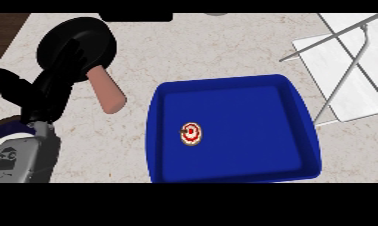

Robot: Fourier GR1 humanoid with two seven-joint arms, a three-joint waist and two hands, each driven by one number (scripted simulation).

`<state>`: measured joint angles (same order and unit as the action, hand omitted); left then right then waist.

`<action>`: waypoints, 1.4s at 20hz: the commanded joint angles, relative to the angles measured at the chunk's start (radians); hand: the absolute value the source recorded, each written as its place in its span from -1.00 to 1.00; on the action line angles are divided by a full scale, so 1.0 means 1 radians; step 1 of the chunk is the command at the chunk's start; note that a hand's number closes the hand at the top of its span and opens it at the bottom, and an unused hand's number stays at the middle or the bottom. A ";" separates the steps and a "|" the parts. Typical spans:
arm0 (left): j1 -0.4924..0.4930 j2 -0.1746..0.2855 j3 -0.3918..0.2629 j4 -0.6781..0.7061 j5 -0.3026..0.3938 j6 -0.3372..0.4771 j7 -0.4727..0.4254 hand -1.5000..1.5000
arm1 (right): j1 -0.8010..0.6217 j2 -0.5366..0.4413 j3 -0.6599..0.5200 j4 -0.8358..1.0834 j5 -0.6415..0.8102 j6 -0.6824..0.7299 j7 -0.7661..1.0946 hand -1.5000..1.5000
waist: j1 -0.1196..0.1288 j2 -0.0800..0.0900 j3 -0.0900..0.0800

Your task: Pick the pear from the tray and place it in the tiered shelf

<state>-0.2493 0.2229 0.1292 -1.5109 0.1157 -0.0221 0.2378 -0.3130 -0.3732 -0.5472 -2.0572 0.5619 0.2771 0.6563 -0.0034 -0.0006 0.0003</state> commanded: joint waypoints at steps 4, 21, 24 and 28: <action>0.000 -0.035 -0.024 0.021 -0.039 0.010 -0.040 0.00 | 0.057 -0.042 -0.052 0.141 -0.039 -0.068 -0.155 1.00 | 0.002 0.001 0.000; 0.001 -0.026 -0.015 -0.048 -0.027 0.007 0.053 0.00 | -0.022 -0.196 -0.229 0.378 -0.143 -0.280 -0.314 -1.00 | 0.002 -0.001 0.000; -0.053 -0.013 0.007 0.033 -0.019 -0.006 0.014 0.00 | 0.016 -0.206 -0.281 0.403 -0.315 -0.117 -0.301 -1.00 | -0.012 -0.002 0.000; 0.001 -0.030 0.001 -0.037 -0.035 0.030 0.030 0.00 | 0.083 -0.279 -0.418 0.432 -0.478 0.031 -0.223 -1.00 | -0.014 -0.005 0.000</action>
<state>-0.2509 0.1999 0.1319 -1.5172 0.0915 -0.0176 0.2437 -0.2844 -0.6024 -0.8716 -1.6315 0.2235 0.1867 0.3981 -0.0125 -0.0038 -0.0001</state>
